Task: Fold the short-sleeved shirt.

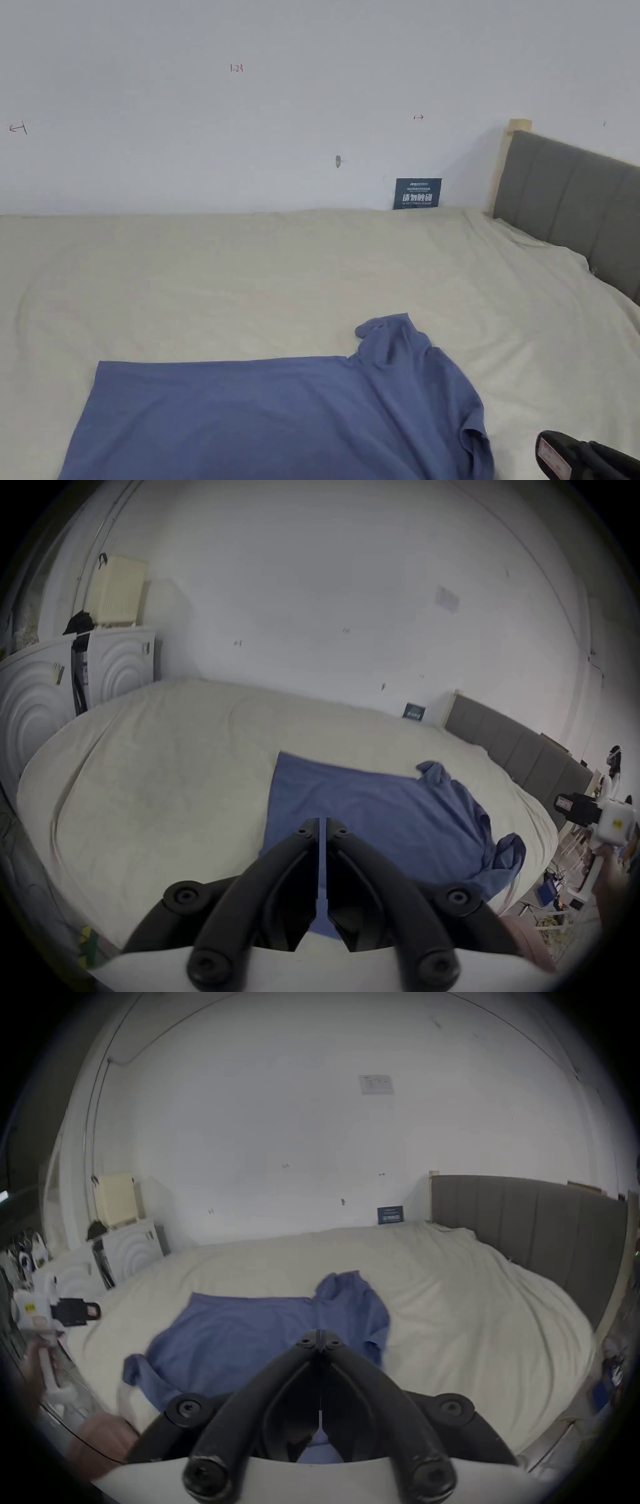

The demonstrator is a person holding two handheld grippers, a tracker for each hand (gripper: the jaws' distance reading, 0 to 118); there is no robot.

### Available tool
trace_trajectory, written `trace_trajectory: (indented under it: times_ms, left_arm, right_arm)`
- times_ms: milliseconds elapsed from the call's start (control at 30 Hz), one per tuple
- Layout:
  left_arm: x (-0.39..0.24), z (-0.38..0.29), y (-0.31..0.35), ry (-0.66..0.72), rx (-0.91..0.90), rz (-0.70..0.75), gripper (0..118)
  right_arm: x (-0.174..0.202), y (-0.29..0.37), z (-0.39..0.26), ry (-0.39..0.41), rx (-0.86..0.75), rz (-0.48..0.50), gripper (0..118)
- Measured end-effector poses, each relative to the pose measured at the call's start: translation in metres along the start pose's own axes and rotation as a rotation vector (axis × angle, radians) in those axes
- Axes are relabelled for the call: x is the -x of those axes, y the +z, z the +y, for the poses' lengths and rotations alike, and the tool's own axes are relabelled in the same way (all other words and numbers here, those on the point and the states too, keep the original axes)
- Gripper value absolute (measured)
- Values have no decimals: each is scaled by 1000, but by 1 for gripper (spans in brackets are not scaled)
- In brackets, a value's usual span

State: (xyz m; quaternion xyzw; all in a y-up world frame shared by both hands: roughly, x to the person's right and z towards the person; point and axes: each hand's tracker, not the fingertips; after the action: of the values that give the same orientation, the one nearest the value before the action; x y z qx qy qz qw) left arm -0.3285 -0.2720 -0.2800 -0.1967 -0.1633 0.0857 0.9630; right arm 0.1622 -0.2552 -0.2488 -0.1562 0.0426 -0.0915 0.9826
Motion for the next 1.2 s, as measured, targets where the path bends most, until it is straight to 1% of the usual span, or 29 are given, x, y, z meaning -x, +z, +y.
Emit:
trace_trajectory:
  times_ms: [33,67,100,133,200,267,300,400,433,467,500,533,567,600,633,667,733,800,833,867,967,1000,1033,1067,1100,1133,1200]
  left_arm:
    - [-3,0,0,-19,-21,10,3]
    - [-6,0,0,-44,-33,30,3]
    - [-7,1,-1,-53,-37,30,0]
    - [-8,0,-2,-66,-40,24,0]
    - [-9,1,-4,-79,-67,37,0]
    - [-8,2,-9,-77,-74,39,0]
    - [-6,3,-12,-66,-67,33,0]
    - [-2,1,-21,-22,-62,22,0]
    - [0,0,-25,-10,-56,21,0]
    - [2,-1,-29,0,-47,15,0]
    - [4,-1,-32,4,-41,13,0]
    - [2,-1,-36,9,-39,19,0]
    - [3,-1,-40,12,-31,21,0]
    - [4,-1,-42,14,-27,20,0]
    - [6,-1,-45,15,-26,20,0]
    - [8,-2,-48,15,-23,22,0]
    - [12,-2,-54,18,-12,27,0]
    - [16,-4,-58,32,-6,31,0]
    - [18,-5,-60,39,-3,31,0]
    - [20,-6,-63,42,0,31,0]
    - [24,-10,-70,36,22,15,0]
    - [24,-11,-74,31,40,23,0]
    - [25,-13,-77,28,56,29,0]
    - [26,-16,-80,27,68,25,0]
    - [27,-17,-83,27,80,21,0]
    - [28,-19,-86,29,91,14,0]
    - [28,-21,-91,34,106,16,0]
  right_arm:
    - [2,-2,7,-16,-6,31,0]
    - [4,-5,15,-13,-25,17,0]
    - [1,-9,13,-15,-37,18,0]
    - [-1,-16,24,-17,-45,26,0]
    - [-5,-36,54,-8,-47,35,0]
    - [-17,-71,78,1,-45,24,0]
    - [-23,-94,94,1,-14,20,0]
    - [-50,-180,116,-52,266,73,0]
    - [-55,-212,122,-65,389,40,1]
    - [-60,-239,122,-68,442,-27,15]
    - [-68,-262,114,-67,481,-69,47]
    - [-73,-285,113,-48,516,-113,63]
    - [-78,-307,111,-22,564,-128,68]
    - [-82,-326,110,2,623,-140,68]
    - [-87,-339,100,16,650,-164,80]
    - [-91,-352,96,30,651,-198,80]
    - [-100,-376,93,11,646,-218,80]
    - [-109,-392,84,-31,664,-238,80]
    - [-115,-401,82,-56,700,-245,80]
    - [-119,-409,80,-74,723,-244,80]
    - [-127,-423,70,-88,757,-216,80]
    - [-129,-425,69,-90,768,-204,74]
    - [-129,-424,65,-89,778,-178,56]
    - [-130,-424,64,-97,776,-156,22]
    - [-130,-426,61,-95,791,-172,0]
    - [-133,-423,57,-94,810,-168,0]
    - [-132,-414,52,-88,815,-125,0]
